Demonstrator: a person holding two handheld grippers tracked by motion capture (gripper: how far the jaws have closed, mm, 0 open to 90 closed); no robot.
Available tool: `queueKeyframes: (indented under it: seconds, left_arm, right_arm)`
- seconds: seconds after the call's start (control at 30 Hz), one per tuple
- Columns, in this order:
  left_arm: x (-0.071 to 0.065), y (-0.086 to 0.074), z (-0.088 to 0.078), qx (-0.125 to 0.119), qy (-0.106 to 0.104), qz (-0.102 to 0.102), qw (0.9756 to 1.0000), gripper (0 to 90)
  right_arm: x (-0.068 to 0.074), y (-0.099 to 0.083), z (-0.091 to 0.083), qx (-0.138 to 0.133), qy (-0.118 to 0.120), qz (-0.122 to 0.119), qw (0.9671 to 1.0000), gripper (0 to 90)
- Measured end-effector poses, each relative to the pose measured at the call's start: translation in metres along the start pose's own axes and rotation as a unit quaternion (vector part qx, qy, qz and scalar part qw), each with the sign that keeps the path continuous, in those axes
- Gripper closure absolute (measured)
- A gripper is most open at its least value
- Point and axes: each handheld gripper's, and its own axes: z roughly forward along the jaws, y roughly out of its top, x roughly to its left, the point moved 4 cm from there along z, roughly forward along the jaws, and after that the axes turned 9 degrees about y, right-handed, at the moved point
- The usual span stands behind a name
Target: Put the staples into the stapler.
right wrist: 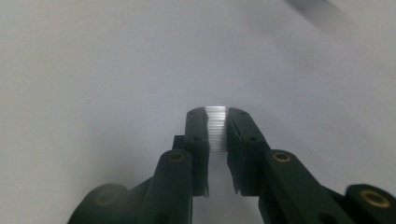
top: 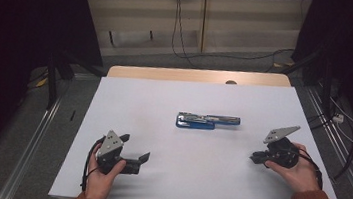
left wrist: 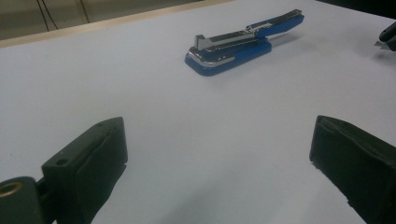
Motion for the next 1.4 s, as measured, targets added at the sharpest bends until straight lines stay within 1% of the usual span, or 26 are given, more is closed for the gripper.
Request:
queueKeyframes:
  seconds: [0.03, 0.1, 0.17, 0.27, 0.4, 0.5, 0.57, 0.6, 0.83, 1.1, 1.4]
  left_arm:
    - [0.000, 0.000, 0.000, 0.000, 0.001, 0.000, 1.0000, 4.3]
    - [0.000, 0.000, 0.000, 0.001, 0.000, -0.001, 1.0000, 4.3]
    - [0.000, 0.000, 0.000, 0.000, 0.000, -0.001, 1.0000, 4.3]
    - [0.000, 0.000, 0.000, -0.001, 0.001, 0.001, 1.0000, 4.3]
    - [0.001, 0.000, 0.000, 0.000, 0.000, 0.001, 1.0000, 4.3]
    - [0.000, 0.000, 0.001, 0.002, 0.001, 0.001, 1.0000, 4.3]
    - [0.000, 0.000, 0.000, -0.001, -0.002, -0.002, 1.0000, 4.3]
    - [0.000, 0.000, 0.000, -0.002, -0.001, 0.001, 1.0000, 4.3]
    - [0.000, 0.000, 0.000, -0.001, 0.001, 0.001, 1.0000, 4.3]
    - [0.000, 0.000, 0.000, -0.001, 0.001, 0.002, 1.0000, 4.3]
    - [0.001, 0.001, 0.000, -0.005, 0.001, 0.000, 1.0000, 4.3]
  right_arm:
    - [0.000, 0.001, 0.000, -0.003, 0.002, -0.001, 1.0000, 79.3]
    - [0.001, 0.002, 0.000, -0.008, 0.005, -0.014, 0.9999, 79.3]
    - [0.003, 0.004, 0.001, -0.006, 0.004, -0.020, 0.9998, 79.3]
    - [0.005, 0.007, 0.002, -0.010, 0.004, -0.022, 0.9997, 79.3]
    - [0.006, 0.010, 0.003, -0.022, 0.012, -0.021, 0.9995, 79.3]
    - [0.007, 0.013, 0.004, -0.021, 0.011, -0.024, 0.9994, 79.3]
    - [0.006, 0.015, 0.005, -0.020, 0.009, -0.027, 0.9994, 79.3]
    - [0.006, 0.016, 0.004, -0.022, 0.010, -0.026, 0.9994, 79.3]
    - [0.007, 0.024, 0.004, -0.031, 0.009, -0.031, 0.9990, 79.3]
    - [0.008, 0.037, 0.009, -0.034, 0.013, -0.044, 0.9984, 79.3]
    - [0.008, 0.049, 0.014, -0.036, 0.016, -0.050, 0.9979, 79.4]
